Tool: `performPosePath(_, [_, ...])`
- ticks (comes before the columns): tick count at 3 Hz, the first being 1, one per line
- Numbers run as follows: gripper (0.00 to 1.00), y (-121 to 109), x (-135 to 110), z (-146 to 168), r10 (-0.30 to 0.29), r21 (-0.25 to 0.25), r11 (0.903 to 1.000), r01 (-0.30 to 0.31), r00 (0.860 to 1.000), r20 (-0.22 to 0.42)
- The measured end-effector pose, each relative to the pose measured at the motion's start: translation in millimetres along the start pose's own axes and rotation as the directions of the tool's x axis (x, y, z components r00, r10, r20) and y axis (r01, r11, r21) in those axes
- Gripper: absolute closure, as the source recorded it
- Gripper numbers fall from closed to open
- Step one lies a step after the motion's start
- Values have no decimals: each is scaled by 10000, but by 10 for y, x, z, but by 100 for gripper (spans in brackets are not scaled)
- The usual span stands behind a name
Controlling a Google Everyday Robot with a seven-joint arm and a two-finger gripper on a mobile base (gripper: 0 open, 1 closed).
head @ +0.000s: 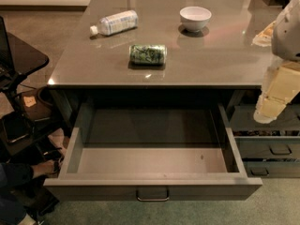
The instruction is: Place green can into top drawer
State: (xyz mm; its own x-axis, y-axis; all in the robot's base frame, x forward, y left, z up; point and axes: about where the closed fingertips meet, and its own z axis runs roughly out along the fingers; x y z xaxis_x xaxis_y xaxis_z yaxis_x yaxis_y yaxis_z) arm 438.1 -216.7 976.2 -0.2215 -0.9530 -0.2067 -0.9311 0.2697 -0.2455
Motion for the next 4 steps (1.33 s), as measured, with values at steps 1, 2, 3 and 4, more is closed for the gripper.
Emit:
performPosePath(1, [0,0,0,0,0,0,10000,0,10000,0])
performPosePath(2, [0,-103,-74,70,-111,-80,9999,111,9999,35])
performPosePath(3, [0,-434,-282,357,-352,-406,9986,348,9993,-102])
performPosePath(4, [0,-821,-579,775,-601,-758,9954,585,9980,-190])
